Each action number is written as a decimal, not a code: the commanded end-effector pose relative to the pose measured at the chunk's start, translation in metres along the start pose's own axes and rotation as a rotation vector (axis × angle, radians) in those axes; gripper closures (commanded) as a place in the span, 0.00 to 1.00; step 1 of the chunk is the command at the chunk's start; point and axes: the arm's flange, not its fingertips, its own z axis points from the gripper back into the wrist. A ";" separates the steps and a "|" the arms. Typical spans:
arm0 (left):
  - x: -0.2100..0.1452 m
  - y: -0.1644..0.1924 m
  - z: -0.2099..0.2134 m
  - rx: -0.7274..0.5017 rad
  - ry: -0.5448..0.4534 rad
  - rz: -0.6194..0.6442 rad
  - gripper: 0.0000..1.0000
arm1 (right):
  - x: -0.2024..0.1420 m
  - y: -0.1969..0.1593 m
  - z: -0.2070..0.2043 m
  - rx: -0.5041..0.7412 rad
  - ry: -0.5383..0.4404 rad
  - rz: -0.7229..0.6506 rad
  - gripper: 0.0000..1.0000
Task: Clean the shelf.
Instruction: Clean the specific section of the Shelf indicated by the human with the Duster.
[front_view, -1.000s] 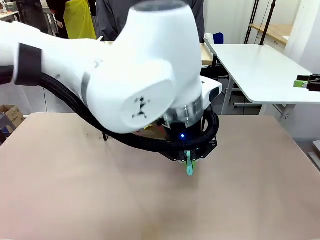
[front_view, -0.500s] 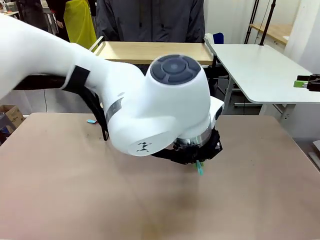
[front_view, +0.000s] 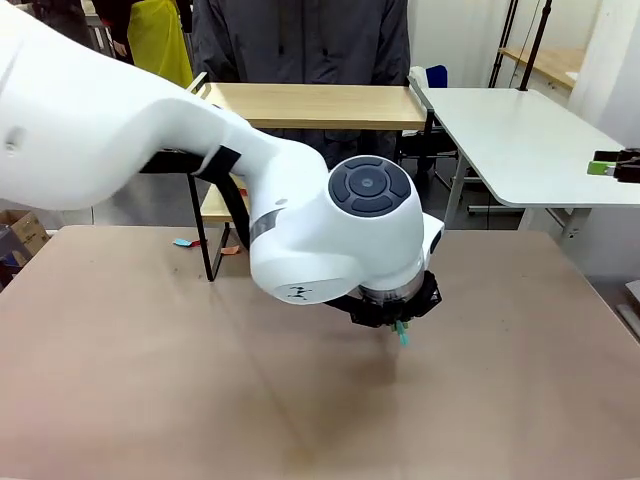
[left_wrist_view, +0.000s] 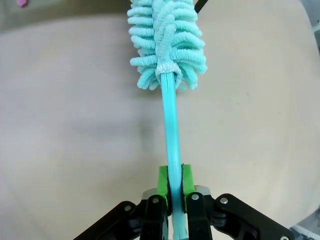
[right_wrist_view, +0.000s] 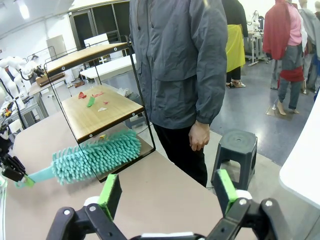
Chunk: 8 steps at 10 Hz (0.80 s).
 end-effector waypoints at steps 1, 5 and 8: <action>0.004 -0.018 -0.019 -0.044 -0.016 0.005 0.87 | 0.002 0.002 -0.001 0.002 0.009 0.005 0.00; 0.017 -0.008 -0.039 0.026 0.082 0.046 0.87 | 0.002 0.002 -0.001 0.002 0.009 0.005 0.00; 0.010 -0.008 -0.042 0.009 0.041 0.029 0.87 | 0.002 0.002 -0.001 0.002 0.009 0.005 0.00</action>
